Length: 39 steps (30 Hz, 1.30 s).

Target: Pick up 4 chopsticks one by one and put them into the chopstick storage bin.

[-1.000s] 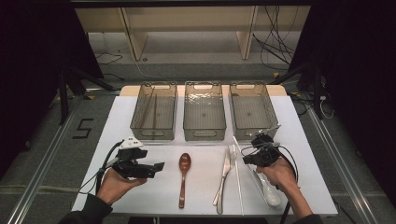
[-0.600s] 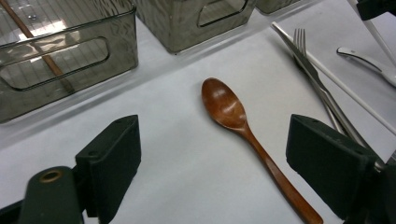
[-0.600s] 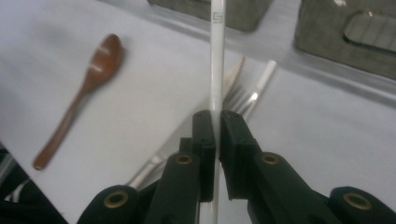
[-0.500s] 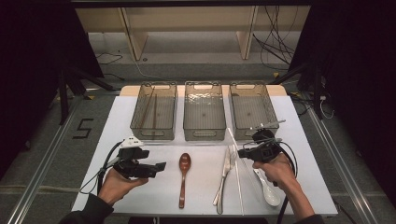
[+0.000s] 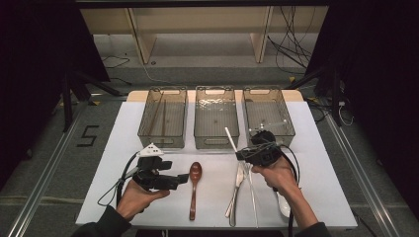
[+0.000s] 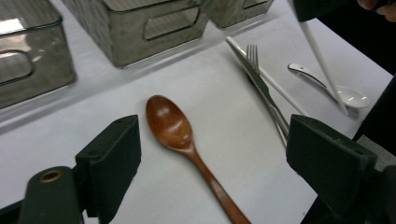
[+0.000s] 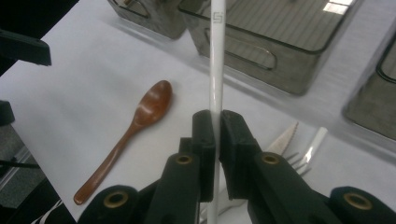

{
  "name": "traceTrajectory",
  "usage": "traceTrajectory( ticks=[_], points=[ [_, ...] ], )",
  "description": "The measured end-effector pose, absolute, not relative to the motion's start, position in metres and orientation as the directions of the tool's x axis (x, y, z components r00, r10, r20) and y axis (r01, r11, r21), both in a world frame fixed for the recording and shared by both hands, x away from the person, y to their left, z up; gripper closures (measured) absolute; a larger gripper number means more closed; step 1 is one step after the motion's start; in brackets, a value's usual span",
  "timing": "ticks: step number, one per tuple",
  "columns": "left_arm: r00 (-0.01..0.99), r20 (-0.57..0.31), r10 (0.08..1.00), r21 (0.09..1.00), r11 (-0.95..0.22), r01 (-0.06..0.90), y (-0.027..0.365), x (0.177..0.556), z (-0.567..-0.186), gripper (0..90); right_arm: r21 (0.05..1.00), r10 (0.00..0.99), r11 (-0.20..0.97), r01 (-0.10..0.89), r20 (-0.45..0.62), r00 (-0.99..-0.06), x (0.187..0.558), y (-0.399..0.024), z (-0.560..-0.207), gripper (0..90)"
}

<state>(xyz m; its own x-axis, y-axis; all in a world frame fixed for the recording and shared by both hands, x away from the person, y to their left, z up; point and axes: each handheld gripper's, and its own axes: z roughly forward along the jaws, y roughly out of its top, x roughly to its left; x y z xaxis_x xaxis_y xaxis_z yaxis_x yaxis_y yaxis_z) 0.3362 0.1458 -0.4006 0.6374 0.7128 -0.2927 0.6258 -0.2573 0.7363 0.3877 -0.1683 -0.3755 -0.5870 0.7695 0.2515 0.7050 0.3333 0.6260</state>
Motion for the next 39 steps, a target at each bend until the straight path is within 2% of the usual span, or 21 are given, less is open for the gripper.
traceTrajectory(
  ticks=[9, 17, 22, 28, 39],
  points=[
    [0.656, -0.299, 0.694, 0.722, -0.285, 0.63, 0.125, 0.335, -0.404, 17.4, 0.608, 0.767, 0.385, 0.694, 0.208, -0.607, 0.386, -0.149, -0.38, 85.3],
    [0.648, -0.293, 0.703, 0.724, -0.28, 0.631, 0.13, 0.339, -0.403, 17.4, 0.565, 0.733, 0.469, 0.679, 0.181, -0.656, 0.381, -0.133, -0.385, 85.3],
    [0.646, -0.244, 0.724, 0.735, -0.296, 0.61, 0.137, 0.342, -0.399, 17.4, 0.527, 0.677, 0.563, 0.636, 0.148, -0.721, 0.373, -0.121, -0.389, 85.3],
    [0.659, -0.237, 0.713, 0.721, -0.326, 0.611, 0.144, 0.347, -0.397, 17.4, 0.495, 0.603, 0.653, 0.573, 0.118, -0.789, 0.365, -0.111, -0.392, 85.3],
    [0.764, -0.219, 0.607, 0.65, -0.493, 0.578, 0.139, 0.351, -0.394, 19.0, 0.431, 0.444, 0.802, 0.415, 0.036, -0.895, 0.345, -0.095, -0.396, 85.3]
  ],
)
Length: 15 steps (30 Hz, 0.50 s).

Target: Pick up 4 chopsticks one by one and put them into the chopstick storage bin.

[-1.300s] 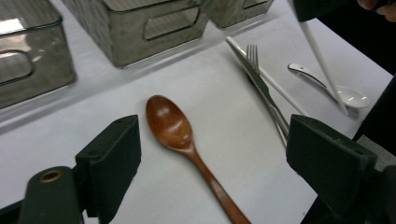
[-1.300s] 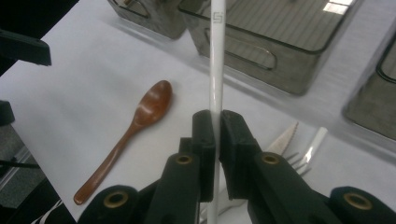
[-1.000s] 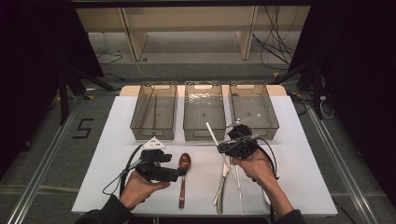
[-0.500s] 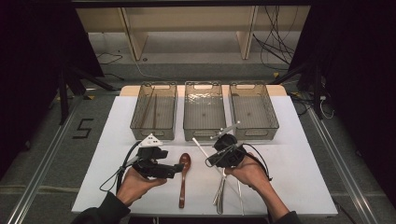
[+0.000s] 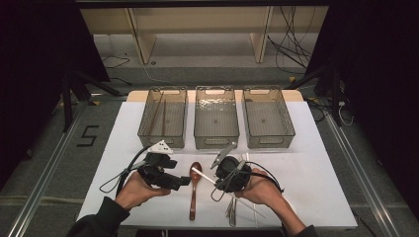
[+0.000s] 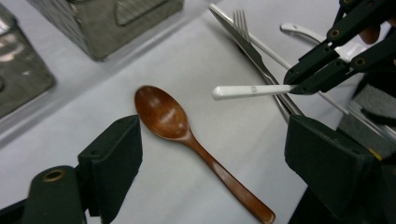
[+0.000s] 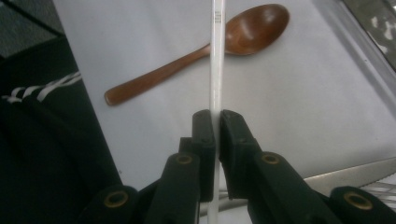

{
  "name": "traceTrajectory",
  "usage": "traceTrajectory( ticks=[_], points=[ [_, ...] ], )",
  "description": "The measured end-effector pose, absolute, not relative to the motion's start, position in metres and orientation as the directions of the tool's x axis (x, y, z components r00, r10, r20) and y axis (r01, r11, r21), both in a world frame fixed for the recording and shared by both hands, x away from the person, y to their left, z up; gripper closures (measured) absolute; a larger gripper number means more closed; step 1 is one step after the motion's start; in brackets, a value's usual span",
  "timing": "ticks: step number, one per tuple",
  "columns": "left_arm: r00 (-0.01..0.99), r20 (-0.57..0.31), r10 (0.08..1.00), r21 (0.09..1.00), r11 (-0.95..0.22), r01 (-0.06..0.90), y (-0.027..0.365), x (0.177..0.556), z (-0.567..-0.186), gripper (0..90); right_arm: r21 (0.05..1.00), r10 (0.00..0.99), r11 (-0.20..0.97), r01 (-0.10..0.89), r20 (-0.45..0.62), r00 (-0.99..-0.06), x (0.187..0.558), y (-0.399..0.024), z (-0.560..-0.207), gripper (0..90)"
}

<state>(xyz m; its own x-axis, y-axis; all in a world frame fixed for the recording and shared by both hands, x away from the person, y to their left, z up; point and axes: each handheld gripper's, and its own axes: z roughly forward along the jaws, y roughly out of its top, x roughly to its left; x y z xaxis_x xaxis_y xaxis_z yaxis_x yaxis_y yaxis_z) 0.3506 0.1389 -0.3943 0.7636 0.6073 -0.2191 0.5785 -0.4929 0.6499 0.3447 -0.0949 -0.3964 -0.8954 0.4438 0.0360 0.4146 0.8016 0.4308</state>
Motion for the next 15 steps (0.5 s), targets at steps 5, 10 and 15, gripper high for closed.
traceTrajectory(
  ticks=[5, 10, 15],
  points=[
    [0.797, -0.193, 0.572, 0.609, -0.567, 0.554, 0.131, 0.35, -0.397, 20.9, 0.406, 0.389, 0.839, 0.363, 0.022, -0.921, 0.338, -0.091, -0.398, 85.3],
    [0.814, -0.19, 0.55, 0.571, -0.613, 0.547, 0.127, 0.351, -0.398, 21.5, 0.39, 0.342, 0.866, 0.315, 0.0, -0.94, 0.333, -0.09, -0.402, 85.3],
    [0.817, -0.198, 0.542, 0.553, -0.626, 0.55, 0.124, 0.353, -0.399, 23.1, 0.37, 0.304, 0.886, 0.28, -0.008, -0.953, 0.327, -0.088, -0.403, 85.3]
  ],
)
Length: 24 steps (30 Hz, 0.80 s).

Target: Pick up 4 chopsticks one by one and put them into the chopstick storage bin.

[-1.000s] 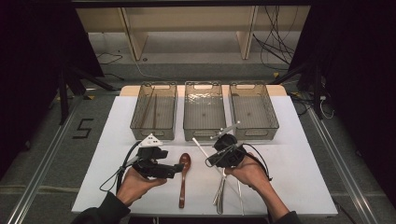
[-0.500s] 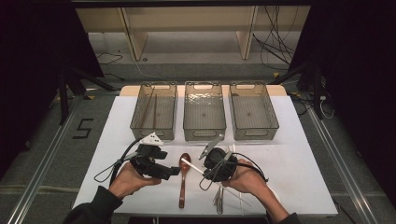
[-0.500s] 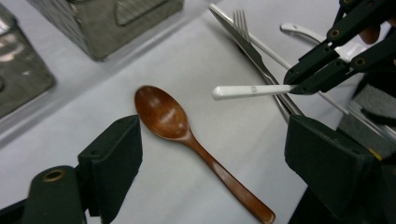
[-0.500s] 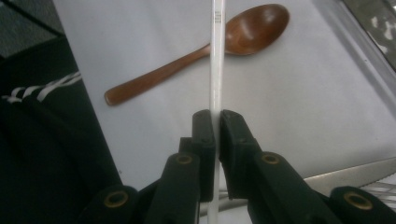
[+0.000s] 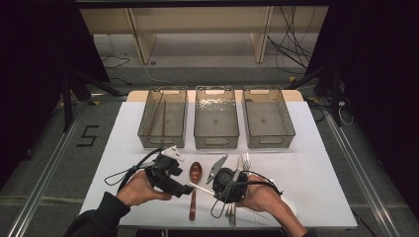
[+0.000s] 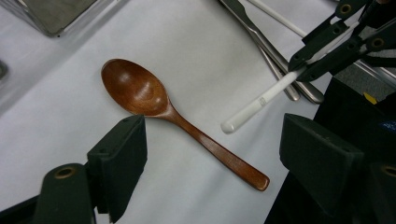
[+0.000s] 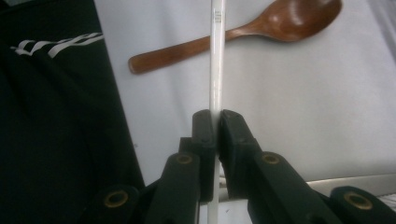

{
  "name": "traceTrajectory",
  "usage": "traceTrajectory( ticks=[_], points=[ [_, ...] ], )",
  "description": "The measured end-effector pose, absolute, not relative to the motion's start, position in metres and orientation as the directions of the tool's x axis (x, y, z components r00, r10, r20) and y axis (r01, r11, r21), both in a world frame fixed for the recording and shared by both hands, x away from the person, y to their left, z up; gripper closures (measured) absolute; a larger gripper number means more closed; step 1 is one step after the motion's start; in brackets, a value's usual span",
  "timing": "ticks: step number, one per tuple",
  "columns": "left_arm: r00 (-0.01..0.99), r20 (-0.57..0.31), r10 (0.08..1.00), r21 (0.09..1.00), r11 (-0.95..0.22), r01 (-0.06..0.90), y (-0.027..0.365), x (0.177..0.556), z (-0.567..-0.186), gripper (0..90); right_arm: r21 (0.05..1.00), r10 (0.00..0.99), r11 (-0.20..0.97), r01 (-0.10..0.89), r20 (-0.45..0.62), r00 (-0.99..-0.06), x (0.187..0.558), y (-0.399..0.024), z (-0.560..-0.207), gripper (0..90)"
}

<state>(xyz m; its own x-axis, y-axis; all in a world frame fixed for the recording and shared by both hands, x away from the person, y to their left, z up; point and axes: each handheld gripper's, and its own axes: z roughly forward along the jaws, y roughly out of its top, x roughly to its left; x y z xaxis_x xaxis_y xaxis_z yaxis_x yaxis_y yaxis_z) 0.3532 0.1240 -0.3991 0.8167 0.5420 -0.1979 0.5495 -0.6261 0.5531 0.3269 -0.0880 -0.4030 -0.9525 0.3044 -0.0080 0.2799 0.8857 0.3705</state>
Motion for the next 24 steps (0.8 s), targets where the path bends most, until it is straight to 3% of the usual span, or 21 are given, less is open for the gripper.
traceTrajectory(
  ticks=[16, 24],
  points=[
    [0.878, -0.221, 0.425, 0.471, -0.742, 0.477, 0.108, 0.35, -0.408, 33.0, 0.316, 0.226, 0.926, 0.206, -0.029, -0.974, 0.315, -0.08, -0.406, 85.3],
    [0.909, -0.231, 0.347, 0.449, -0.791, 0.416, 0.1, 0.347, -0.414, 45.2, 0.311, 0.216, 0.93, 0.196, -0.031, -0.976, 0.313, -0.078, -0.406, 85.2]
  ],
)
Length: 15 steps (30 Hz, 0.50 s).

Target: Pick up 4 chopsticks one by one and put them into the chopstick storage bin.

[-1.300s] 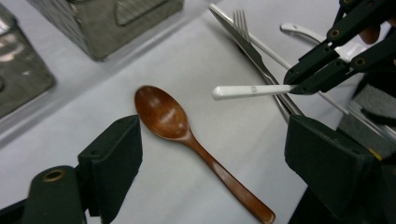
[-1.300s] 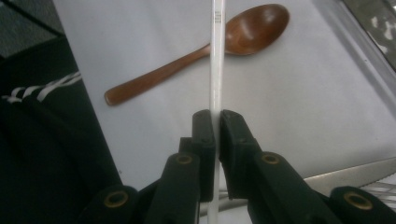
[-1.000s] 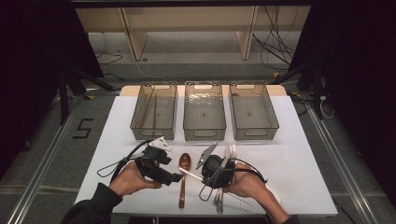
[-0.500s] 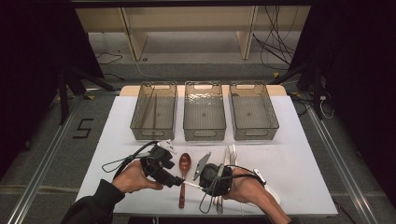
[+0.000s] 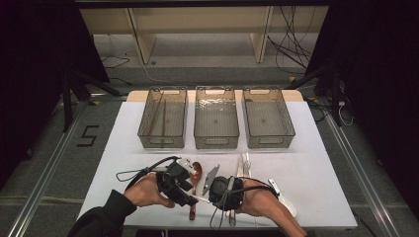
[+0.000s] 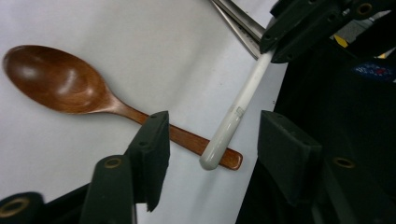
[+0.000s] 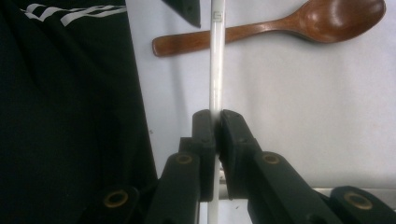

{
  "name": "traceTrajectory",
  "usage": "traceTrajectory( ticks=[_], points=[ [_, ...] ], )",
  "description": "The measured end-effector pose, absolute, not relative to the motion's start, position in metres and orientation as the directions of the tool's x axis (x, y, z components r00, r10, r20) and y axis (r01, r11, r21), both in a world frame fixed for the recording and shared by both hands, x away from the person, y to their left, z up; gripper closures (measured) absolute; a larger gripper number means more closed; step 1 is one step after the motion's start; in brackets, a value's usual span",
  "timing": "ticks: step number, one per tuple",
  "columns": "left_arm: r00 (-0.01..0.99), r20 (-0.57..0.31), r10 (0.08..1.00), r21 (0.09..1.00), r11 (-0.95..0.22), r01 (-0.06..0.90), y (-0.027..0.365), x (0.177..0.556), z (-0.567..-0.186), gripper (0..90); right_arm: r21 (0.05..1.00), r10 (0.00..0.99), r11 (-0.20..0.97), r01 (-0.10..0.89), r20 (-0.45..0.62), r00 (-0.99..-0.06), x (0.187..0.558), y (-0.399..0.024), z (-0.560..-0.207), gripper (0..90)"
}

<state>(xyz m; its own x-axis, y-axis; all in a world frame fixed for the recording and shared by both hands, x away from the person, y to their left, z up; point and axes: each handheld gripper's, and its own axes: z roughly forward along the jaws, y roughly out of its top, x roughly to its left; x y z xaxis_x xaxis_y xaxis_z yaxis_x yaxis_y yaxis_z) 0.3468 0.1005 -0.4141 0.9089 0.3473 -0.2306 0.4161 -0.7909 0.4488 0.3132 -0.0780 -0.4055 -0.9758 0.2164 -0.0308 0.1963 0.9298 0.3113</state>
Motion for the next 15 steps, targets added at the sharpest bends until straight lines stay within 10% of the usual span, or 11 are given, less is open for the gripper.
traceTrajectory(
  ticks=[15],
  points=[
    [0.941, -0.238, 0.24, 0.446, -0.834, 0.326, 0.096, 0.3458, -0.4193, 67.0, 0.305, 0.166, 0.941, 0.146, -0.04, -0.985, 0.3105, -0.0764, -0.4065, 85.2]
  ],
)
